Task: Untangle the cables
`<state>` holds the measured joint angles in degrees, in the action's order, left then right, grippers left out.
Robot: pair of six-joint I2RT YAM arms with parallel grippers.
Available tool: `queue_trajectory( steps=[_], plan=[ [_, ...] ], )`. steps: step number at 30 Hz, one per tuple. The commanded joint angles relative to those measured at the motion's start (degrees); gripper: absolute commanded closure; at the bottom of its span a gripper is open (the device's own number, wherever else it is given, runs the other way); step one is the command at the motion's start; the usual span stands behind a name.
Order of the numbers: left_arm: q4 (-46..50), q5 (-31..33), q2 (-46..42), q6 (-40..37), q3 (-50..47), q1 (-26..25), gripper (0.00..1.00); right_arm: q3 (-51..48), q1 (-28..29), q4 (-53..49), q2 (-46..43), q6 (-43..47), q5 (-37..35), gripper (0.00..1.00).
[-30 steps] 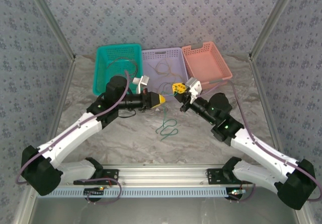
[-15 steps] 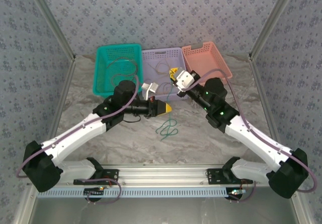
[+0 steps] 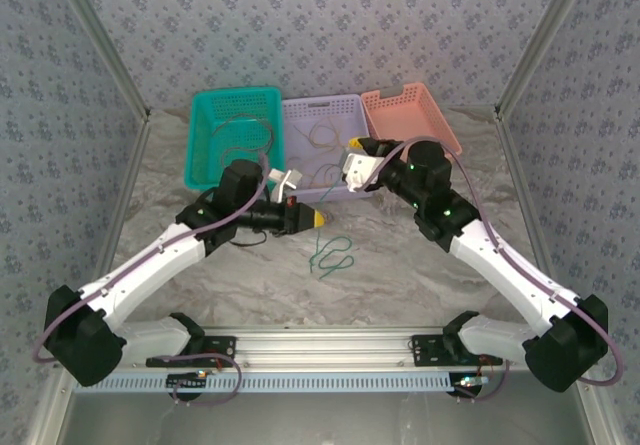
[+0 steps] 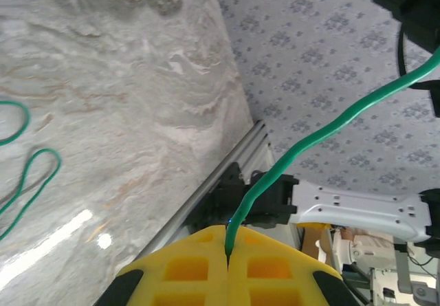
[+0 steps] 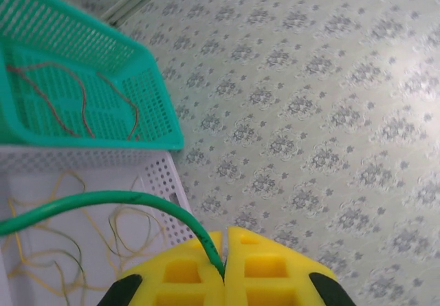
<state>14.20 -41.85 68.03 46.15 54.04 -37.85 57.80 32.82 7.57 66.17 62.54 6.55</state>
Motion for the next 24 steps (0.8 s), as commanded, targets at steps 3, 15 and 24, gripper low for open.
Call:
queue_trajectory(
  steps=[3, 15, 24],
  plan=[
    [18.76, -1.26, 1.33, -7.04, -1.51, 0.5, 1.0, 4.43, -2.09, 4.17, 0.38, 16.1, -6.93, 1.0],
    [20.65, 2.37, 2.19, -8.17, -1.31, 0.58, 1.0, 6.66, -1.72, -0.61, -0.54, 22.38, -6.2, 0.59],
    [6.37, 7.55, -1.05, 4.98, 1.53, 1.28, 1.0, 7.34, -1.31, -15.08, -14.54, -19.21, -3.52, 0.01]
  ],
)
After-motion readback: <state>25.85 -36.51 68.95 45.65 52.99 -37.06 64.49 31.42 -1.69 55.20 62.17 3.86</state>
